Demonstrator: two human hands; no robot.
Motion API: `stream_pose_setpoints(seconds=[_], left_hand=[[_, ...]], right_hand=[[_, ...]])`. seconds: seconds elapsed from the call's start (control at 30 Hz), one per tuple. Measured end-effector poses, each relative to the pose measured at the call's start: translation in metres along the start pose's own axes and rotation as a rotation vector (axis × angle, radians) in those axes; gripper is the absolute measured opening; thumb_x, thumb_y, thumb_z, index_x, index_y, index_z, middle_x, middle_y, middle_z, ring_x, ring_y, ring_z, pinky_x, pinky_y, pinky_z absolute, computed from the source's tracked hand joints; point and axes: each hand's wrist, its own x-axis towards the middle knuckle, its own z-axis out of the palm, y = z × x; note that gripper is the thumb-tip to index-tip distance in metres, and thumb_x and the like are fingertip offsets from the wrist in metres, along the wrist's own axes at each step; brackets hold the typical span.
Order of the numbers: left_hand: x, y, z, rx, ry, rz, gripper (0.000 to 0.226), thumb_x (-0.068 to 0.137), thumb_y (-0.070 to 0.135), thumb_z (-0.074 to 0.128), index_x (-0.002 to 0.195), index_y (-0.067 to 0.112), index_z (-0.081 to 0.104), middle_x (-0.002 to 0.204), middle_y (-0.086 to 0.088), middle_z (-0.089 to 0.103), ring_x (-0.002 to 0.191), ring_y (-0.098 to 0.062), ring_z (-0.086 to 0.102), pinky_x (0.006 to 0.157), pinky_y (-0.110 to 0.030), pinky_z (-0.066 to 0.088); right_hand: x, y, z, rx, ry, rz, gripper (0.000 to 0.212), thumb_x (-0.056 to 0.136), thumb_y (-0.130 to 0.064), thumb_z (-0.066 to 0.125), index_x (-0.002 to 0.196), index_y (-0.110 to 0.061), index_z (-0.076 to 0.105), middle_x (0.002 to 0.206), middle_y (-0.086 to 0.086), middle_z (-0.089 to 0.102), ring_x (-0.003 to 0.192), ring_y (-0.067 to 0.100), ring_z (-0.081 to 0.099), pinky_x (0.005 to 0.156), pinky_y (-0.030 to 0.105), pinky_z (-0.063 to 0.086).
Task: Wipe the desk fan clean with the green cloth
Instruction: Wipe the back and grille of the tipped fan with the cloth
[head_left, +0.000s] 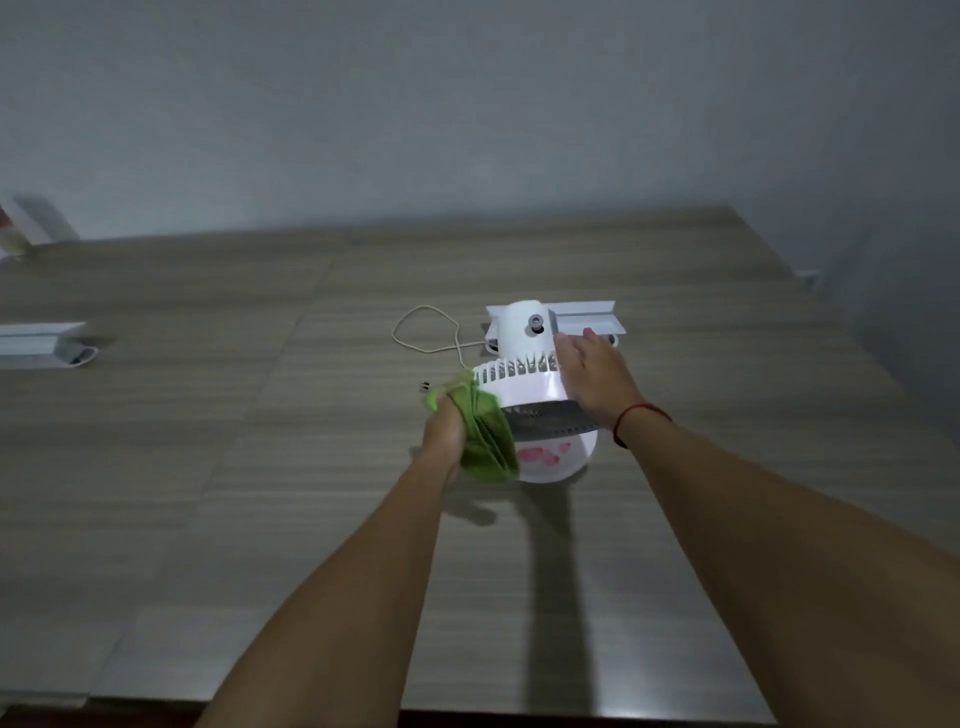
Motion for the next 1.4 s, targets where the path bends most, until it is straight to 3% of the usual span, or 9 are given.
stream_pose_setpoints(seconds=[0.27,0.37,0.47,0.67,0.77,0.9,1.13,1.3,1.4], left_hand=[[-0.077,0.009,0.033,0.49,0.188,0.847,0.057,0.1,0.034,0.028,0.15,0.008,0.025,0.159,-0.01,0.026,0.149,-0.024,0.018,0.123,-0.04,0.013],[-0.069,0.012,0.033,0.478,0.146,0.797,0.061,0.099,0.039,0.025,0.152,0.011,0.018,0.162,-0.004,0.019,0.151,-0.02,0.012,0.124,-0.038,0.009],[-0.051,0.016,0.027,0.366,0.138,0.709,0.061,0.097,0.044,0.023,0.148,0.012,0.033,0.152,-0.01,0.039,0.142,-0.026,0.034,0.118,-0.041,0.027],[-0.007,0.017,0.01,0.107,0.011,0.165,0.059,0.098,0.047,0.026,0.12,0.007,0.063,0.127,-0.017,0.061,0.118,-0.031,0.056,0.107,-0.039,0.041],[0.014,-0.009,0.009,0.021,0.0,0.046,0.05,0.087,0.057,0.036,0.086,0.02,0.069,0.112,-0.016,0.069,0.106,-0.03,0.063,0.102,-0.042,0.048],[-0.021,0.001,0.023,-0.023,0.123,0.12,0.051,0.101,0.041,0.029,0.101,0.006,0.066,0.098,-0.013,0.062,0.091,-0.023,0.058,0.085,-0.031,0.043],[-0.042,0.011,0.038,0.437,0.153,0.854,0.06,0.098,0.04,0.027,0.148,0.008,0.032,0.154,-0.01,0.037,0.144,-0.023,0.031,0.12,-0.037,0.023],[-0.02,0.02,0.032,0.123,0.054,0.465,0.053,0.102,0.041,0.024,0.127,0.006,0.055,0.12,-0.01,0.062,0.112,-0.026,0.057,0.092,-0.028,0.04],[0.013,0.015,0.025,-0.027,-0.005,0.194,0.055,0.1,0.044,0.029,0.112,0.005,0.065,0.112,-0.016,0.067,0.105,-0.029,0.061,0.093,-0.032,0.045]], right_hand=[[-0.009,-0.012,-0.001,-0.005,0.065,-0.047,0.045,0.089,-0.046,0.017,0.054,-0.024,0.035,0.096,0.018,0.059,0.108,0.034,0.052,0.094,0.048,0.042],[-0.009,-0.009,-0.002,0.005,0.054,-0.071,0.046,0.085,-0.05,0.016,0.055,-0.022,0.037,0.092,0.019,0.059,0.1,0.035,0.053,0.088,0.046,0.042],[-0.007,-0.005,-0.004,0.002,0.068,-0.085,0.047,0.096,-0.041,0.03,0.061,-0.014,0.046,0.086,0.016,0.058,0.09,0.033,0.054,0.086,0.044,0.045],[0.002,0.012,-0.007,0.076,0.066,-0.103,0.048,0.097,-0.039,0.036,0.07,-0.006,0.058,0.08,0.011,0.062,0.074,0.025,0.054,0.063,0.031,0.038],[0.004,0.018,-0.007,0.104,0.086,-0.108,0.045,0.094,-0.039,0.039,0.079,-0.005,0.065,0.086,0.012,0.067,0.081,0.026,0.06,0.065,0.031,0.042],[0.009,0.019,-0.011,0.108,0.095,-0.052,0.05,0.093,-0.041,0.038,0.079,-0.003,0.066,0.085,0.013,0.069,0.081,0.028,0.062,0.068,0.033,0.045],[0.008,0.007,-0.01,0.037,0.115,-0.074,0.05,0.095,-0.036,0.039,0.049,-0.018,0.036,0.054,-0.003,0.041,0.053,0.011,0.038,0.052,0.028,0.03],[0.011,0.013,-0.013,0.076,0.091,-0.09,0.049,0.095,-0.039,0.039,0.061,-0.007,0.055,0.067,0.006,0.057,0.064,0.019,0.049,0.057,0.026,0.037],[0.017,0.015,-0.013,0.09,0.116,-0.09,0.05,0.095,-0.04,0.039,0.068,-0.003,0.06,0.072,0.012,0.062,0.068,0.022,0.053,0.056,0.028,0.036]])
